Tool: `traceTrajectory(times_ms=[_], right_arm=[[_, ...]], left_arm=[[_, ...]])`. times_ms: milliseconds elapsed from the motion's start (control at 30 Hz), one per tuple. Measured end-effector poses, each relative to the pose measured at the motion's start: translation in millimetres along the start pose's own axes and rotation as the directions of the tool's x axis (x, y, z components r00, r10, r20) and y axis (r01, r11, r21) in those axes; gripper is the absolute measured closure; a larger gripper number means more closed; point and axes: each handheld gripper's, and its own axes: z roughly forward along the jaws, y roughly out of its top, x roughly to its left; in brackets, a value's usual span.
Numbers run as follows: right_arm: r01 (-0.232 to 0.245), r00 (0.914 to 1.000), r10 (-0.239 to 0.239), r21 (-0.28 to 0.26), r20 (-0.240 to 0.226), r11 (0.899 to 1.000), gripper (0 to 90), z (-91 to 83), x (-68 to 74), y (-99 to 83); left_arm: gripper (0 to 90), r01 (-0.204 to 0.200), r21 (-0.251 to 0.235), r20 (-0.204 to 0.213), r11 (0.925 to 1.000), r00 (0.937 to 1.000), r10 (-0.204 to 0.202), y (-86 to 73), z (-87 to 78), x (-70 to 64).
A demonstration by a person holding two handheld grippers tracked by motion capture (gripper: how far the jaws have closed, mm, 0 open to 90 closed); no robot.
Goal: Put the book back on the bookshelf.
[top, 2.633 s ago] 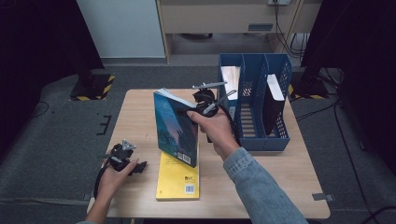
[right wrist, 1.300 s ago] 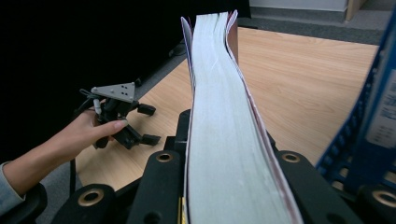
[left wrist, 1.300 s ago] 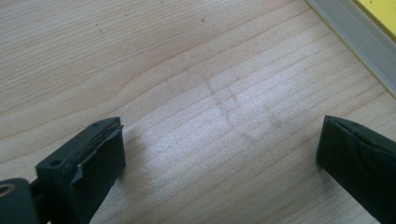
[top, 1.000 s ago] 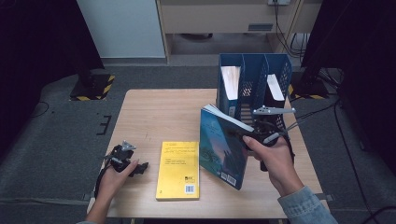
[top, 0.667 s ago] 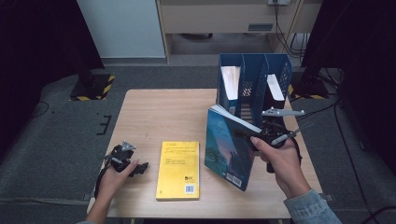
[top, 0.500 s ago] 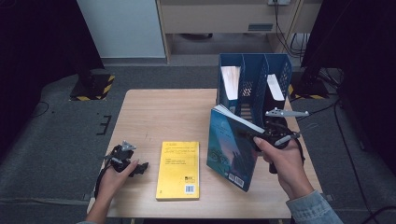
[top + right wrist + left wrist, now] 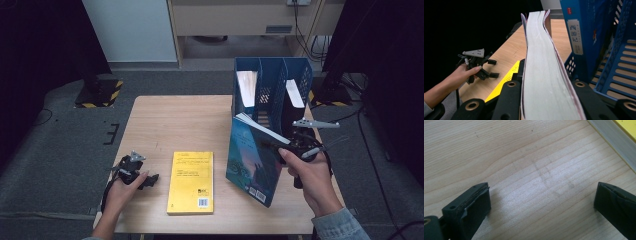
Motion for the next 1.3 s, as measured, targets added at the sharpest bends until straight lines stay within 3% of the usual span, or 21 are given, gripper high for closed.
traceTrajectory(times_ms=[433, 667, 867, 1300], right_arm=[[-0.024, 0.9996, 0.024, -0.013, 0.012, 1.000, 72.2, -10.8, -6.7, -1.8], [-0.032, 0.9995, 0.032, -0.059, -0.002, 0.998, 72.3, -24.7, -3.6, 13.1], [-0.032, 0.9993, 0.034, -0.106, 0.015, 0.994, 72.3, -43.5, -3.6, 27.5], [-0.088, 0.9942, 0.096, -0.145, 0.050, 0.986, 72.1, -61.1, -21.5, 51.3]], left_arm=[[0.0, 0.001, -0.001, 0.001, 1.0000, 1.0000, -0.001, 0.0, 0.1, -0.5], [0.0, 0.000, -0.003, 0.001, 1.0000, 1.0000, 0.000, -0.2, 0.1, -0.6], [0.0, 0.001, -0.005, 0.001, 1.0000, 1.0000, -0.001, -0.4, 0.1, -0.7], [0.0, 0.002, -0.008, 0.003, 1.0000, 1.0000, -0.002, -0.8, 0.4, -0.7]])
